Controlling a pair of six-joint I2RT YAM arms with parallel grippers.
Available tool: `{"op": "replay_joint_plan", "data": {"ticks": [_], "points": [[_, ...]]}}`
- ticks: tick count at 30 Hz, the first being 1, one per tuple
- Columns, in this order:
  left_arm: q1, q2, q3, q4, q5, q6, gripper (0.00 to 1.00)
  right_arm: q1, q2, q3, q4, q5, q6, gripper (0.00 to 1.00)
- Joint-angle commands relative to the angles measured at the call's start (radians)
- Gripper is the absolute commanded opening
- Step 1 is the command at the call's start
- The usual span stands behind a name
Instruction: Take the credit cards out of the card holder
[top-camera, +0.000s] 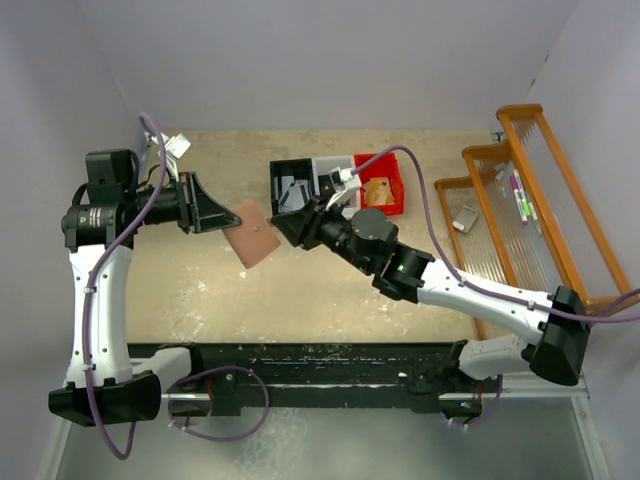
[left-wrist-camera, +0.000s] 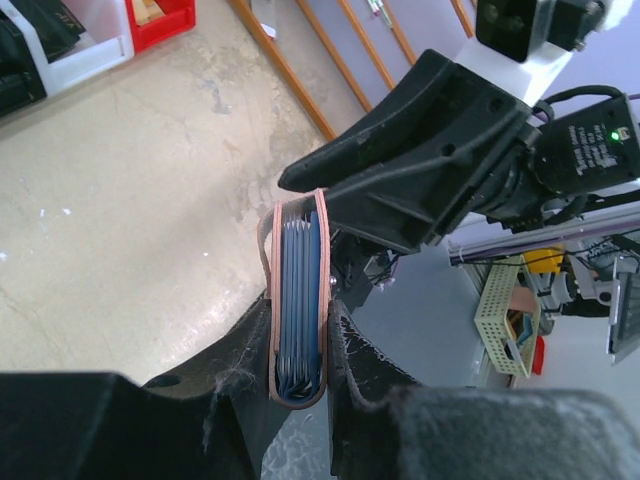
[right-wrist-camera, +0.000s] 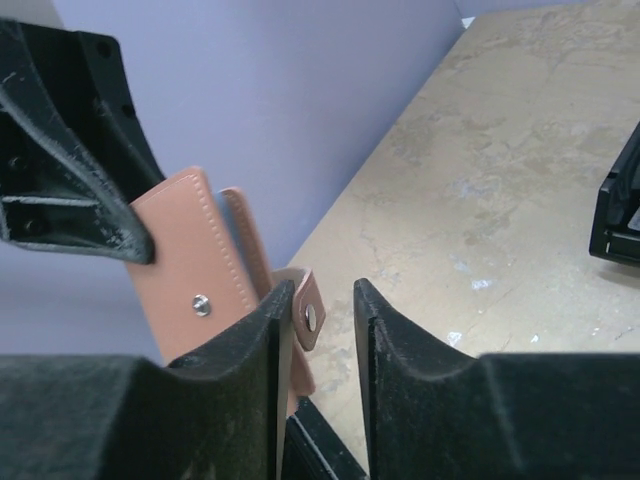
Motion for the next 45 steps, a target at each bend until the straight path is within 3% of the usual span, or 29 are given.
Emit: {"op": "replay_joint_plan", "data": {"ticks": [1, 10, 11, 14, 18, 20, 28, 34, 38, 42, 45], "points": [[-0.004, -0.025, 0.041, 0.036, 0.093, -0.044, 0.0, -0.009, -0.024, -0.01, 0.048, 0.024, 0.027, 0.3], [-0.004, -0.038, 0.023, 0.026, 0.088, 0.004, 0.01, -0.008, -0.015, 0.049, -0.007, -0.016, -0.003, 0.0], [-0.004, -0.037, 0.013, 0.018, 0.086, 0.026, 0.08, -0.009, -0.02, 0.064, -0.03, -0.016, -0.034, 0.0], [-0.004, -0.038, -0.013, -0.01, 0.07, 0.126, 0.41, -0.009, -0.029, 0.134, -0.123, -0.041, -0.11, 0.0], [-0.004, -0.043, -0.037, -0.033, 0.016, 0.254, 0.66, -0.008, -0.006, 0.25, -0.274, -0.152, -0.202, 0.0], [-0.004, -0.046, -0.05, -0.042, 0.006, 0.308, 0.71, -0.008, 0.007, 0.287, -0.326, -0.185, -0.228, 0.0], [-0.004, -0.151, -0.182, 0.036, -0.02, 0.493, 0.84, -0.008, 0.055, 0.399, -0.448, -0.194, -0.326, 0.0], [-0.004, -0.337, -0.34, 0.198, -0.071, 0.682, 0.86, -0.005, 0.08, 0.437, -0.461, -0.269, -0.342, 0.0], [-0.004, -0.379, -0.366, 0.2, -0.065, 0.804, 0.94, 0.013, 0.103, 0.47, -0.478, -0.322, -0.353, 0.0], [-0.004, -0.374, -0.384, 0.14, -0.044, 0.931, 0.95, 0.028, 0.113, 0.491, -0.48, -0.363, -0.356, 0.0], [-0.004, -0.365, -0.39, 0.096, 0.027, 0.981, 0.99, 0.042, 0.119, 0.505, -0.474, -0.39, -0.352, 0.0]]}}
